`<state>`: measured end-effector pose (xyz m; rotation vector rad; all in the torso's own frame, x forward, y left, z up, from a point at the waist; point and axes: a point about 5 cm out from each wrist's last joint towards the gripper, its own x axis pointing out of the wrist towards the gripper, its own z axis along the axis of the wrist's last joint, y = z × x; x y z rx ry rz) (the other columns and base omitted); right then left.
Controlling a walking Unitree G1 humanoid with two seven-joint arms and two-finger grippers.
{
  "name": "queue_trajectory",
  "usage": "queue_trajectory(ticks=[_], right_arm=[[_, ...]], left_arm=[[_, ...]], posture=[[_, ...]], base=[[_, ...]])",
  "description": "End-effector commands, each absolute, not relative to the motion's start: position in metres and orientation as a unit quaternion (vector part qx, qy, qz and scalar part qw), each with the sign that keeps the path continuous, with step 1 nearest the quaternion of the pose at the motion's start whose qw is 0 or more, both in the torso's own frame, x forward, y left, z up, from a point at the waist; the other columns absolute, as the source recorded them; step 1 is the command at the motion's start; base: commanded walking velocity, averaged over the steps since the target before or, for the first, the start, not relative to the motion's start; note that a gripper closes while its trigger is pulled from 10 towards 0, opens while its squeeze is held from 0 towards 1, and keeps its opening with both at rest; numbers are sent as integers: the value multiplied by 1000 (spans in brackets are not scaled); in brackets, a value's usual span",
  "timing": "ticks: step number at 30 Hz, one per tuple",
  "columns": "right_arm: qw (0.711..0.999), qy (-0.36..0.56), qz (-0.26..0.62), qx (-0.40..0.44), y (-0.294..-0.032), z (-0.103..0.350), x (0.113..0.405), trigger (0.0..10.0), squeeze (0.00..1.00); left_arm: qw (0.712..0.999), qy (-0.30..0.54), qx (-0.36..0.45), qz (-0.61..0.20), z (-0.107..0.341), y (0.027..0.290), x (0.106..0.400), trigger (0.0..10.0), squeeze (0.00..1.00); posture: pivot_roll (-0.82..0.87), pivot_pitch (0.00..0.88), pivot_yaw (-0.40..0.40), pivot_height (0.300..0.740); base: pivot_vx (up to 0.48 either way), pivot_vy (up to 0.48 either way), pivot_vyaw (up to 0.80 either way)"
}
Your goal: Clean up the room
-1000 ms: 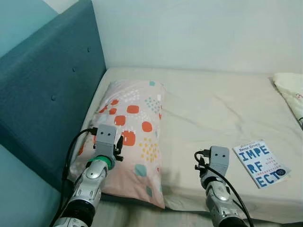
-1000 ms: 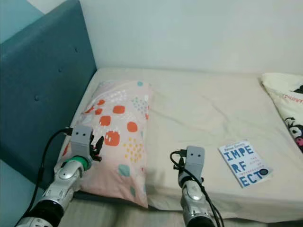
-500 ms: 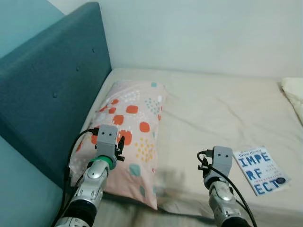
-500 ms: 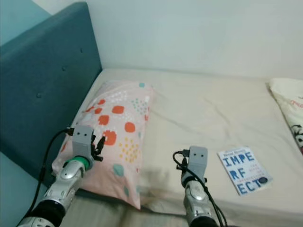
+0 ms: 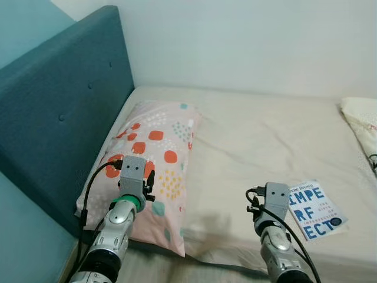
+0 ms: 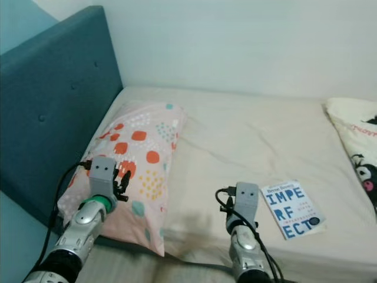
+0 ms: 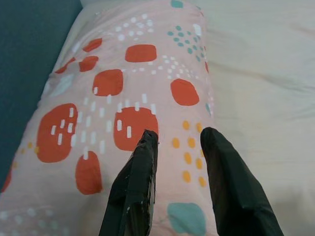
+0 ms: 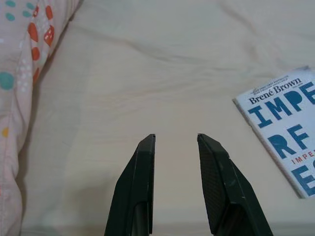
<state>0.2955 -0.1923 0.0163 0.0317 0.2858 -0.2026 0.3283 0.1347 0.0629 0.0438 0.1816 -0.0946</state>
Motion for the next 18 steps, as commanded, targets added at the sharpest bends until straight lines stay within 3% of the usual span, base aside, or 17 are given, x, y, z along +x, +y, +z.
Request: queue_trajectory(ticks=[1,18], right_arm=[[982,154,-103,20,-192,11,291,10000,0],[983,154,-102,17,-193,11,291,10000,0]], left_arm=[[994,99,19,-46,58,135,325,10000,0],[994,100,16,-42,57,136,325,10000,0]], posture=[[7,0,107,740],[5,0,102,740]], base=[[0,-480,0],[0,-480,0]])
